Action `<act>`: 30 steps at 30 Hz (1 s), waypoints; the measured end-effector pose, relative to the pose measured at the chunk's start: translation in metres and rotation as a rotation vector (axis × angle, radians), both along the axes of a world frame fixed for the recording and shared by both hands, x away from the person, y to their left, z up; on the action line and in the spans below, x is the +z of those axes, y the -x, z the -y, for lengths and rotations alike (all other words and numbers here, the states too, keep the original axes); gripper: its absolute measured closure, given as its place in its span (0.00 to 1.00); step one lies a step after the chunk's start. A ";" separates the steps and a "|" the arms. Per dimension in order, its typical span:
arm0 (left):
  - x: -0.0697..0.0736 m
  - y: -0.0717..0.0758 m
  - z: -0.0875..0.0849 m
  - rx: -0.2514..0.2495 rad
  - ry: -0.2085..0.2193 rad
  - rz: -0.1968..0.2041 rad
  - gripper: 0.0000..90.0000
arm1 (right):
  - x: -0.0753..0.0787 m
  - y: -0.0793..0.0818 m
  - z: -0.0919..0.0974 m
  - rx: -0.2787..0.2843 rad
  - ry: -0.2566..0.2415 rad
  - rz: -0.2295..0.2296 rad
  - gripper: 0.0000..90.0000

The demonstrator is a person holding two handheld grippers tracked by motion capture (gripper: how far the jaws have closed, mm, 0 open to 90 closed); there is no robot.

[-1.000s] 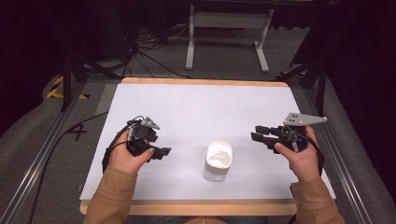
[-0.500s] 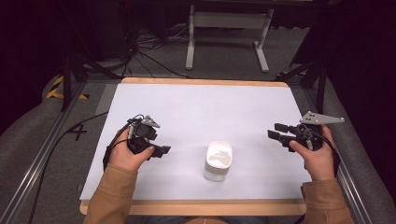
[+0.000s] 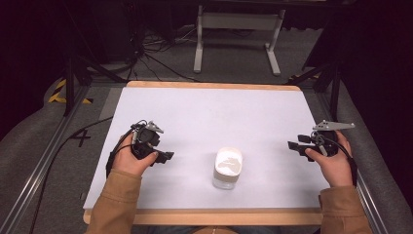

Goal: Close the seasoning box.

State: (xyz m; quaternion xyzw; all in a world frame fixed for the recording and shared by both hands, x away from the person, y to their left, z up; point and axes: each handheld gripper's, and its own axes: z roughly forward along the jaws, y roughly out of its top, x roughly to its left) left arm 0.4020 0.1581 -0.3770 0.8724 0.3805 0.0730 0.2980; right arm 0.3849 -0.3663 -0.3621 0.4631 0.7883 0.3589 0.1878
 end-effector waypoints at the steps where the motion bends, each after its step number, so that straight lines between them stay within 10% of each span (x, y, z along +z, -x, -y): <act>1: -0.001 0.000 0.000 0.002 0.003 0.001 0.31 | -0.002 -0.001 0.001 -0.001 -0.004 -0.008 0.50; 22: -0.017 -0.009 -0.009 0.022 -0.004 -0.023 0.31 | -0.049 -0.018 -0.003 0.014 0.067 -0.162 0.48; 30: -0.015 -0.009 -0.007 0.017 -0.004 -0.019 0.30 | -0.047 -0.017 -0.008 0.040 0.041 -0.146 0.48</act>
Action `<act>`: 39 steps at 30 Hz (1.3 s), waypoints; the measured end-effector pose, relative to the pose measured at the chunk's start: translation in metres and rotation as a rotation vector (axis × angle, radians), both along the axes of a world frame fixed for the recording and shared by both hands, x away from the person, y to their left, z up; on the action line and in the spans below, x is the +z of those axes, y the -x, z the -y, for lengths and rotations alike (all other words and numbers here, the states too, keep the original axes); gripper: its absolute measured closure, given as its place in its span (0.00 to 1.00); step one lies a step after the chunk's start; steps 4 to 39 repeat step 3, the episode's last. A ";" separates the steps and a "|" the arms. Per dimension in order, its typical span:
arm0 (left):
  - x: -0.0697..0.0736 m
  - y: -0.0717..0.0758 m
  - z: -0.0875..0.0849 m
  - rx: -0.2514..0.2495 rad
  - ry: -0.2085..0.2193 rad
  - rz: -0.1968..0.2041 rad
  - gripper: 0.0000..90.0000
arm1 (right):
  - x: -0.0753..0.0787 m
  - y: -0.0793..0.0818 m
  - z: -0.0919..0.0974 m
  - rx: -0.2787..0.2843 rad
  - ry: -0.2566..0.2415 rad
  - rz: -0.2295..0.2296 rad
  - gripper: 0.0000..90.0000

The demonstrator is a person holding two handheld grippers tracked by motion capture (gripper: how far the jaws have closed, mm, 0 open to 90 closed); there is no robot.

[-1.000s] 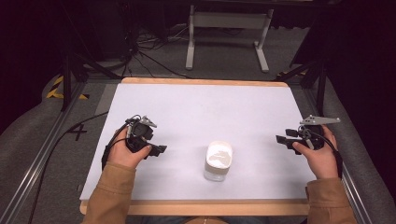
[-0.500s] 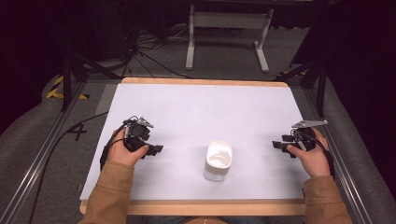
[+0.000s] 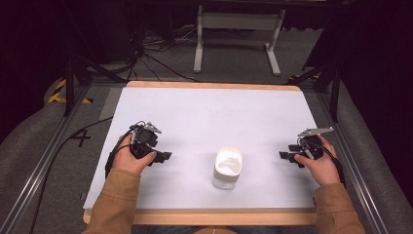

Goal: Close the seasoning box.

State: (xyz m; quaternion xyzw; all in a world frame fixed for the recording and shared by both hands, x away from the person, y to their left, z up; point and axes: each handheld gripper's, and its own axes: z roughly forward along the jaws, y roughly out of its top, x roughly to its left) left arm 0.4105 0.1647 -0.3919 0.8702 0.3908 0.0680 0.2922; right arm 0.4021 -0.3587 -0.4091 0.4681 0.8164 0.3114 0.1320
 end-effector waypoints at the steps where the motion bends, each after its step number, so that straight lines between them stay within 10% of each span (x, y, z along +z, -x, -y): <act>1: 0.000 0.000 0.000 0.000 0.001 -0.001 0.30 | 0.000 0.000 0.000 0.001 -0.006 0.000 0.47; 39: 0.000 0.000 0.000 0.000 -0.001 0.001 0.30 | 0.000 -0.001 -0.001 0.005 -0.003 0.009 0.47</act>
